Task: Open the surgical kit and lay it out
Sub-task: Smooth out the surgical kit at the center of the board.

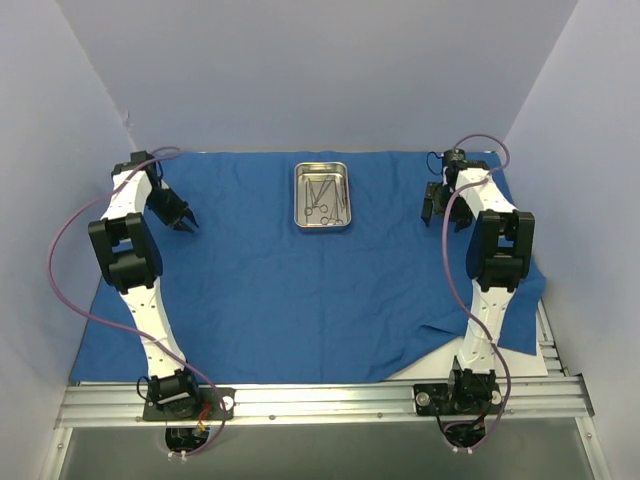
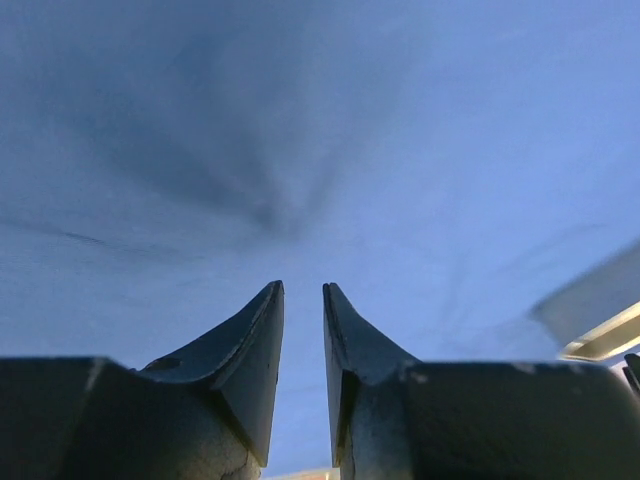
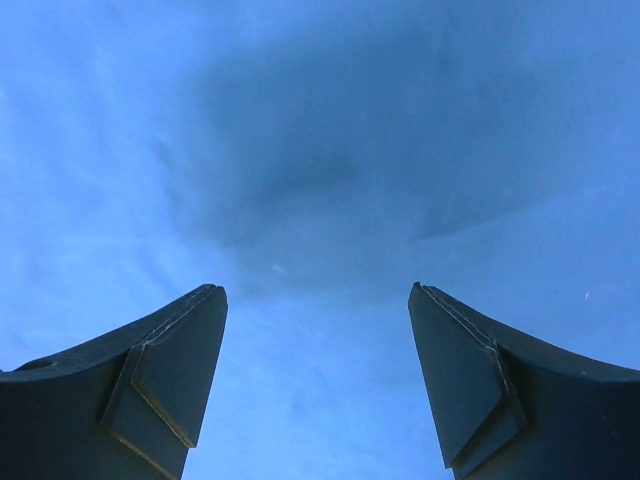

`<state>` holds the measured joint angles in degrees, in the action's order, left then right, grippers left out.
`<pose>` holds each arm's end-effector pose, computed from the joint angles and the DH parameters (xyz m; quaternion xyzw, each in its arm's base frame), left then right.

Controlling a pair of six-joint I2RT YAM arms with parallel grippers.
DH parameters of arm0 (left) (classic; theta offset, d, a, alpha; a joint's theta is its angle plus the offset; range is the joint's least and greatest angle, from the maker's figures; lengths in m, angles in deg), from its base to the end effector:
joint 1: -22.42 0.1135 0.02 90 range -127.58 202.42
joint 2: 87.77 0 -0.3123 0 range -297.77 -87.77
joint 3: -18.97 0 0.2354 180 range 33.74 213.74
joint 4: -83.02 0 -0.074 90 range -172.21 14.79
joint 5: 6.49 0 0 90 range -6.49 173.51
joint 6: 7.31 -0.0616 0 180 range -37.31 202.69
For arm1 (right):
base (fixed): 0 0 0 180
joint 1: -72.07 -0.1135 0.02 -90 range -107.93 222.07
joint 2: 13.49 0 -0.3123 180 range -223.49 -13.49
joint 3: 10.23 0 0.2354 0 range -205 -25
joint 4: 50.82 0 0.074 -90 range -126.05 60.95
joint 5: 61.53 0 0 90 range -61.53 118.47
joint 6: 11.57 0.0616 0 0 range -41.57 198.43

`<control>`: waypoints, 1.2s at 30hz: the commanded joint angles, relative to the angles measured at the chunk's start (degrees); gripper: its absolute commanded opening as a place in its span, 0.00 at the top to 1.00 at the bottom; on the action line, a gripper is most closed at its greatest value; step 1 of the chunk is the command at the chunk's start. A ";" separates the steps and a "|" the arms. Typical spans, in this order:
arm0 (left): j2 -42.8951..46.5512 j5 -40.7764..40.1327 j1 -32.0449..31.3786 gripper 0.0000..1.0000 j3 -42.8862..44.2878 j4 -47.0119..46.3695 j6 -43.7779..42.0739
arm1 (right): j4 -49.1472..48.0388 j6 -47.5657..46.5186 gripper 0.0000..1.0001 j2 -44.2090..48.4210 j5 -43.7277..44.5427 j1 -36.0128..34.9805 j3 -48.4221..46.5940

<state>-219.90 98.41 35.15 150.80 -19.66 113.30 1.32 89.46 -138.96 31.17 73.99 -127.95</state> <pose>0.4849 0.0933 0.2135 -0.3510 0.9213 -0.1440 0.0856 0.5021 -0.0197 0.2189 0.1149 0.9586 -0.0021 0.2607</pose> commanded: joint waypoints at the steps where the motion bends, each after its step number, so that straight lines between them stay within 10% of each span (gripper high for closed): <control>1: -1.18 -0.57 0.01 0.69 -2.88 -1.46 -1.61 | -2.73 0.40 0.25 3.04 -0.41 0.37 5.83; 18: -13.41 -0.39 0.10 0.70 10.02 3.98 -2.48 | -0.11 0.40 0.24 -10.15 -0.33 0.37 -5.32; 27: 2.39 -0.05 -1.48 0.70 -4.00 -1.10 -0.21 | -0.97 8.65 0.30 18.31 -0.93 1.42 13.96; 30: 8.99 2.50 -3.15 0.70 -14.73 -6.02 2.43 | -2.99 12.86 0.38 26.05 -5.33 3.09 24.16; 36: 10.41 4.27 -4.12 0.72 -21.51 -5.95 0.86 | -4.14 17.36 0.94 35.02 -8.41 7.57 38.69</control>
<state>-210.13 100.99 30.87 130.54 -22.83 114.92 -4.02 102.71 -104.55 24.61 79.60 -95.06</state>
